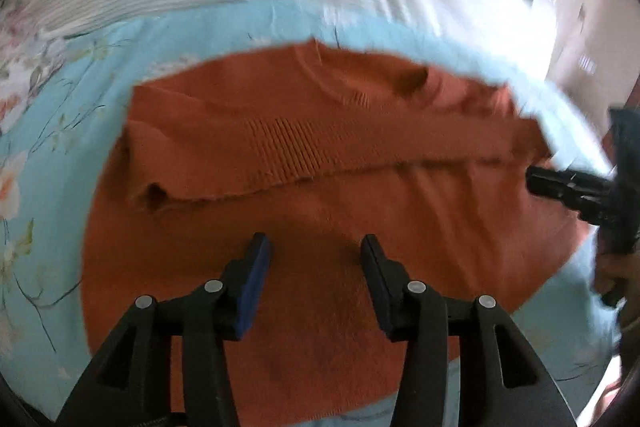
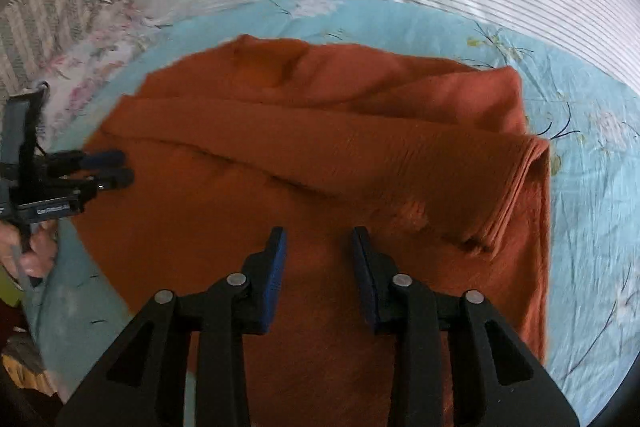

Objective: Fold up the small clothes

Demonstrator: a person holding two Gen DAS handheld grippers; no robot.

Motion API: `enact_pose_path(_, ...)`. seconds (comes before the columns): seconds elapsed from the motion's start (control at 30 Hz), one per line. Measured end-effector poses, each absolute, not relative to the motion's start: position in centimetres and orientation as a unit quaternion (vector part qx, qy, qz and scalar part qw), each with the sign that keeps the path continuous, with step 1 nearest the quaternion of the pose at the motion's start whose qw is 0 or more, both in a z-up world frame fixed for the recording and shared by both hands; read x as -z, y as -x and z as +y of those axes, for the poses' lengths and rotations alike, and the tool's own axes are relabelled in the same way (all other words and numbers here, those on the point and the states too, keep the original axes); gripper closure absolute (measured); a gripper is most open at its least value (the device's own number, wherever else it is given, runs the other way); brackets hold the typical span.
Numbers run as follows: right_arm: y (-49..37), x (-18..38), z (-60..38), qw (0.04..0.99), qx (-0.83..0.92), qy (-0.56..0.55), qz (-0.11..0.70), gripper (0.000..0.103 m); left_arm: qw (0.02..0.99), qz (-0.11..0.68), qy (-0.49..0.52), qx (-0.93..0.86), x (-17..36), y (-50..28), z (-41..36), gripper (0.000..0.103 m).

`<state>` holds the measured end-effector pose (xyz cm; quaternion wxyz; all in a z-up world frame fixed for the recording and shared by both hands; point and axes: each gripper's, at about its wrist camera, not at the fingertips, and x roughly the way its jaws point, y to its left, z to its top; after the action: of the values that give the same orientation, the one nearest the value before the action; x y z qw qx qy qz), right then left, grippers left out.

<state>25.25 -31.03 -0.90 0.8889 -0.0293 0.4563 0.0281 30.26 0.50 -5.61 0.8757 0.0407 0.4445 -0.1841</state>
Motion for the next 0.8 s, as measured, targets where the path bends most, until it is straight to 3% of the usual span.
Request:
enact_pose_path(0.27, -29.0, -3.5, -37.1, 0.921, 0.086, -0.012, 0.38, 0.068, 0.889, 0.44, -0.078, 0.1, 4.4, -37.8, 0.9, 0.055)
enact_pose_path(0.37, -28.0, -5.1, -39.3, 0.928, 0.118, -0.047, 0.351, 0.057, 0.898, 0.436, -0.049, 0.04, 3.1, -40.7, 3.2, 0.056)
enact_pose_path(0.47, -25.8, -5.5, -40.3, 0.929, 0.123, -0.072, 0.341, 0.057, 0.905, 0.424, -0.017, -0.013, 2.0, -41.4, 5.9, 0.054)
enact_pose_path(0.63, -21.9, -3.8, -38.2, 0.926, 0.093, -0.094, 0.355, 0.057, 0.903, 0.427, 0.028, -0.028, 2.2, -38.3, 9.0, 0.049)
enact_pose_path(0.8, -18.5, -1.8, -35.1, 0.918, 0.06, -0.118, 0.374, 0.057, 0.896, 0.437, 0.073, 0.005, 3.5, -30.4, 9.4, 0.049)
